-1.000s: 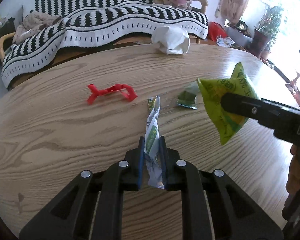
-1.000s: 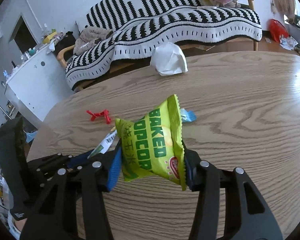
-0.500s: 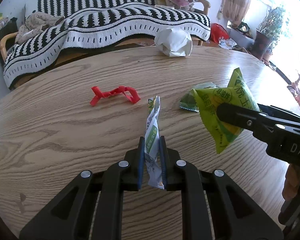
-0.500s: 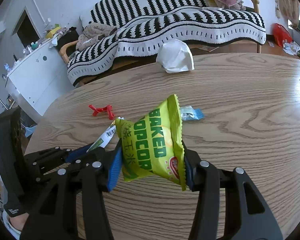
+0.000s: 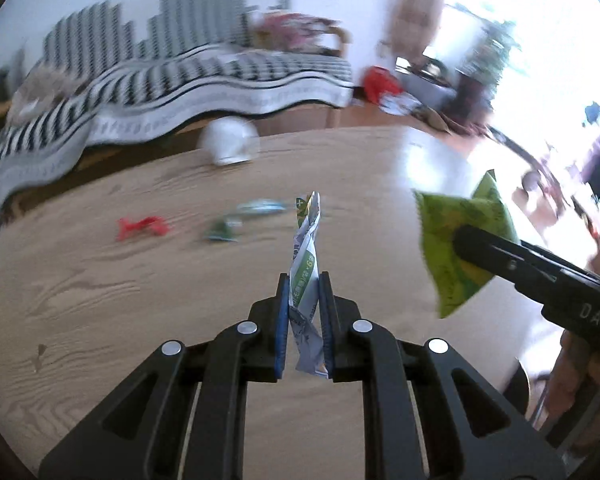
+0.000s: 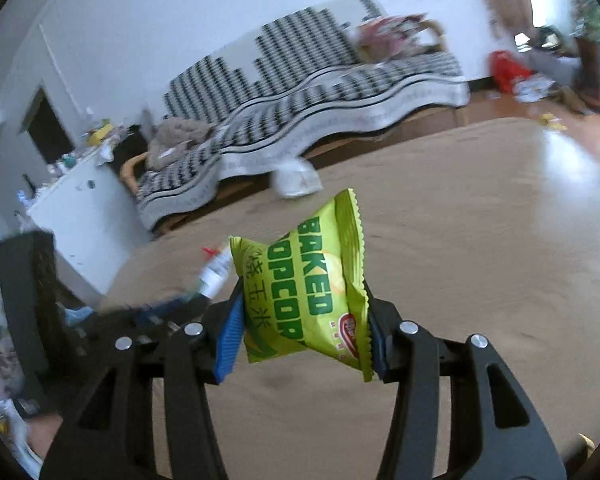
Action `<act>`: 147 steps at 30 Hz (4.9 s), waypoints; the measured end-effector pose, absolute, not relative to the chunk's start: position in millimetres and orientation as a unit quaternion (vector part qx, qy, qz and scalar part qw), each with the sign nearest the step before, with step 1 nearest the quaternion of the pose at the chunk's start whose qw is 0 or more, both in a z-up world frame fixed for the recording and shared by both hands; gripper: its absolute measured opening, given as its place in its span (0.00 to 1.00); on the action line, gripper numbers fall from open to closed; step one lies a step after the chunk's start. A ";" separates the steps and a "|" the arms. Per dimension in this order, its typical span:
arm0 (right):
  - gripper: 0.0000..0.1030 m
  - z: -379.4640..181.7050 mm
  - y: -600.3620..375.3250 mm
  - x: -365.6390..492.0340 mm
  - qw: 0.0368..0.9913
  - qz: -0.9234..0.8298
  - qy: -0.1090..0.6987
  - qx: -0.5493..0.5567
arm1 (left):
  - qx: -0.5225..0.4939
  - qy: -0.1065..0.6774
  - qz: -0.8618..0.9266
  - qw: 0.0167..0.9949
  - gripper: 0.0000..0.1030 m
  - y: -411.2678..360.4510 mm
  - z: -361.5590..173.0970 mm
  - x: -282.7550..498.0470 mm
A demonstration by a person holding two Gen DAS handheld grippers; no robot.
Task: Collect trash
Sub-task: 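Carry the wrapper strip and popcorn bag over the bin and open both tools, then move both tools back over the table toward the red ribbon and wrapper, then grasp the red ribbon with left tool while right tool grasps the green wrapper, then carry the ribbon and green wrapper over the bin and open both tools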
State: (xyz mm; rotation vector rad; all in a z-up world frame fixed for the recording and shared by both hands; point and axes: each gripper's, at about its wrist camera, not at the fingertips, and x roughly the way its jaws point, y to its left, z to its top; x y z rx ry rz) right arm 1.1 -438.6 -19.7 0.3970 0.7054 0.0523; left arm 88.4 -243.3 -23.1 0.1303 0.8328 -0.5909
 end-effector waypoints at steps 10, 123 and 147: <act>0.49 -48.0 -590.9 -249.9 0.884 -0.170 0.364 0.239 | 0.115 0.460 -0.468 0.746 0.13 -401.6 -44.3 -91.0; 0.08 -63.6 -363.9 194.0 0.852 0.227 0.463 -0.089 | 0.128 0.485 -0.224 0.836 0.07 -169.4 -53.2 243.2; 0.09 -20.8 -614.1 -248.8 0.881 -0.056 0.459 0.105 | 0.098 0.500 -0.501 0.700 0.07 -428.4 -54.0 -87.8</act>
